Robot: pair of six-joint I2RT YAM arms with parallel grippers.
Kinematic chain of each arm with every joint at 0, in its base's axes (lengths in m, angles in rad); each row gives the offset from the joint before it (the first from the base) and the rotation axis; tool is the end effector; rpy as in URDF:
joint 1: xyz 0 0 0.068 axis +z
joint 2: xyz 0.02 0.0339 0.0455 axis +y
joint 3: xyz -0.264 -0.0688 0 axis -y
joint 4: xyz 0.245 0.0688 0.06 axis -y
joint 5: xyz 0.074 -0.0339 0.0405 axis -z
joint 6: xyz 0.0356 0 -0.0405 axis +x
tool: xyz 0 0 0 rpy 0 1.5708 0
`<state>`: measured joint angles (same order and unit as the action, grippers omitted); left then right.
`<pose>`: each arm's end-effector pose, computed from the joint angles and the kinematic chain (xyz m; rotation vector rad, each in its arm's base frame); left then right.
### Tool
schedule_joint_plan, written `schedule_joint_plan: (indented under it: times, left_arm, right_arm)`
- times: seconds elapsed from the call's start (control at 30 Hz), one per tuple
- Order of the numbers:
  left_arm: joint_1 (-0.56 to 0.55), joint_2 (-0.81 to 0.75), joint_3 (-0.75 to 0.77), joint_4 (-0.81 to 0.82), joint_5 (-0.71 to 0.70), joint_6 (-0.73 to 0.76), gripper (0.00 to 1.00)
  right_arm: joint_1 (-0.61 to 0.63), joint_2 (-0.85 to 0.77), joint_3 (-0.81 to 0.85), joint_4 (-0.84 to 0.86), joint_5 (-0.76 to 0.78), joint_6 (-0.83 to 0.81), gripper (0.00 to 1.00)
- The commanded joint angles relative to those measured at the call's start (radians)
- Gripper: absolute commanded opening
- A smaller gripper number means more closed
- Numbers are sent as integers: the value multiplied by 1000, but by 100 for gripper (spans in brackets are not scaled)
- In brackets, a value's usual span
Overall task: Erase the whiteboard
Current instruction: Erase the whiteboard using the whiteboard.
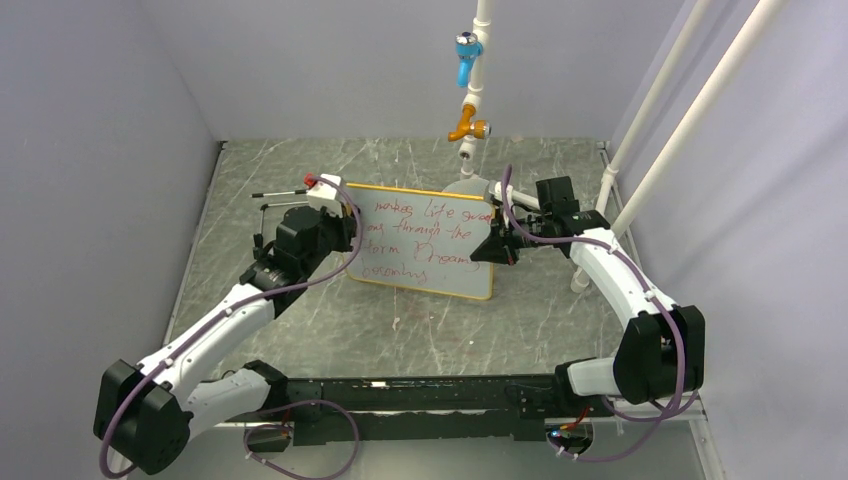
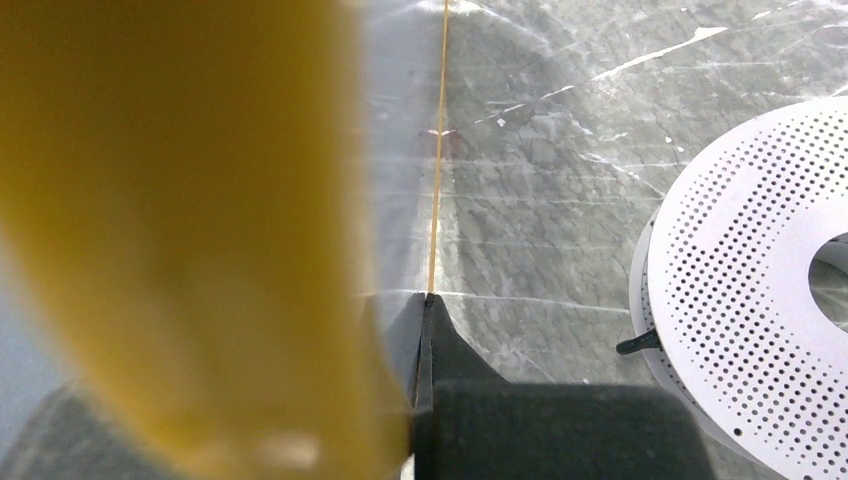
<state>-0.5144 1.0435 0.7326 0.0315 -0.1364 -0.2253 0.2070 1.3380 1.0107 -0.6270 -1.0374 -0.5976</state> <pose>0.2146 -0.1157 0.2937 0.1735 1.8574 -0.3887 0.2517 0.0842 0.2733 -1.1977 1.8197 1.0678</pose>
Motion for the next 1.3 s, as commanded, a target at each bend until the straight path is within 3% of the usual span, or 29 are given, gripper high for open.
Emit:
schedule_joint_plan:
  times: [0.0,0.27,0.47,0.63,0.77,1.0,1.27]
  left_arm:
    - [42,-19,41,12,-85,23,0]
    - [13,52,91,60,96,0,0]
    - [-103,87,93,102,49,-43,0]
    - [-117,91,126,86,3,-49,0]
    - [-104,63,119,85,-132,-29,0]
    - [-53,54,179,48,-47,-23,0]
    - [-153,73,210,36,-54,-50,0]
  right_arm:
    - [40,14,8,-93,18,-100,0]
    - [43,11,6,-86,27,-91,0]
    - [43,13,7,-89,22,-93,0]
    - [45,15,9,-91,22,-94,0]
    - [45,8,8,-91,22,-94,0]
    - [45,7,9,-93,21,-95,0]
    - [46,-2,9,-93,19,-97,0]
